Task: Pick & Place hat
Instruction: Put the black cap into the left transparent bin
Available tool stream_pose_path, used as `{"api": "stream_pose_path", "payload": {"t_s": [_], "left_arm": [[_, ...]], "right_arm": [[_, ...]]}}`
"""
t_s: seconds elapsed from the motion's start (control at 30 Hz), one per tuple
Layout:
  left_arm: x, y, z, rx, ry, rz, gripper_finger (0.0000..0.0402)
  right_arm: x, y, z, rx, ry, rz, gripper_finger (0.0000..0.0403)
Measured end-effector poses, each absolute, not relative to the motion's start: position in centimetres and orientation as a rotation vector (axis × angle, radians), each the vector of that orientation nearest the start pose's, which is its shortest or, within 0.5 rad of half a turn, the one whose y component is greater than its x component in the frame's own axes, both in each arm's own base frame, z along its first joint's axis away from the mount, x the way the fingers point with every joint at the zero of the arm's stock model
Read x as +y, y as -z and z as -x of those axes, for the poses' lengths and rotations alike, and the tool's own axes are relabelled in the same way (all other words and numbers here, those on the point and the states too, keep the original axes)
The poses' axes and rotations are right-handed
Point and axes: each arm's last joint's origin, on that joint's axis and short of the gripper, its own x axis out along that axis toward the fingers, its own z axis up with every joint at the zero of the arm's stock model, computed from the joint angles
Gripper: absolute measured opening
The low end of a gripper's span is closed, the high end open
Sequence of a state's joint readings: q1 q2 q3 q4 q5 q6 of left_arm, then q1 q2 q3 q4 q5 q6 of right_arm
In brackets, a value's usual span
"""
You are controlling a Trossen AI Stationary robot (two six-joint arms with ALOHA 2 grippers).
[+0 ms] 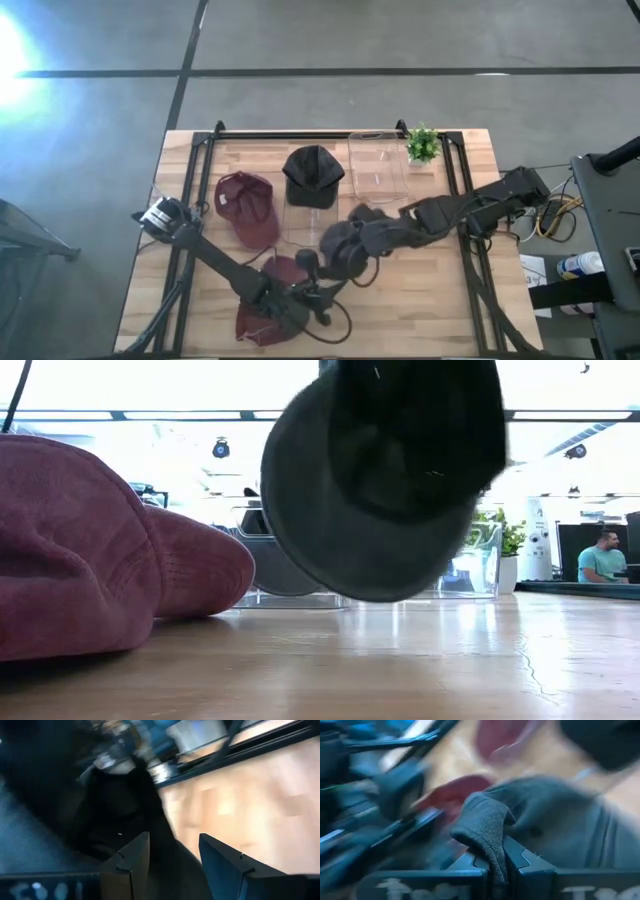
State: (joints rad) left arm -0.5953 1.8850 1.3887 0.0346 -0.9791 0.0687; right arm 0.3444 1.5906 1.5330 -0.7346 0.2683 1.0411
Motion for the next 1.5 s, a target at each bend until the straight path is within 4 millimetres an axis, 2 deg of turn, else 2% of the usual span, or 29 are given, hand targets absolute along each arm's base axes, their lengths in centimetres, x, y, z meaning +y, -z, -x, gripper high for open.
{"api": "stream_pose_path", "payload": {"t_s": [0.17,0.27,0.33,0.47,0.63,0.73,0.83,1.1,1.27,1.5], "left_arm": [[-20.8,-25.1,-36.3,0.338,-0.536,-0.444,0.0167],[-20.8,-25.4,-36.0,0.332,-0.617,-0.484,0.0167],[-21.4,-25.9,-35.6,0.329,-0.608,-0.512,0.0167],[-23.2,-27.4,-34.3,0.294,-0.558,-0.506,0.0167],[-24.9,-26.4,-32.8,0.310,-0.473,-0.542,0.0167],[-25.8,-25.9,-32.3,0.327,-0.312,-0.505,0.0167],[-26.4,-25.5,-32.7,0.330,-0.133,-0.433,0.0167],[-24.6,-23.8,-37.1,0.222,-0.200,-0.432,0.0167],[-22.4,-21.8,-38.6,0.279,-0.438,-0.469,0.0167],[-18.5,-21.8,-40.2,0.278,-0.665,-0.385,0.0167]], "right_arm": [[11.7,-35.1,-32.6,0.671,0.239,-0.871,0.0008],[11.8,-34.5,-31.9,0.744,0.287,-0.829,0.0008],[11.6,-33.7,-31.1,0.830,0.356,-0.778,0.0008],[11.0,-33.2,-30.5,0.879,0.436,-0.716,0.0008],[10.6,-33.5,-30.2,0.857,0.473,-0.697,0.0008],[10.3,-33.5,-30.3,0.841,0.490,-0.707,0.0008],[10.4,-33.6,-30.6,0.810,0.487,-0.745,0.0008],[11.2,-33.9,-32.1,0.710,0.417,-0.842,0.0008],[12.1,-34.3,-31.5,0.715,0.386,-0.892,0.0008],[14.2,-35.6,-31.6,0.626,0.274,-1.028,0.0008]]}}
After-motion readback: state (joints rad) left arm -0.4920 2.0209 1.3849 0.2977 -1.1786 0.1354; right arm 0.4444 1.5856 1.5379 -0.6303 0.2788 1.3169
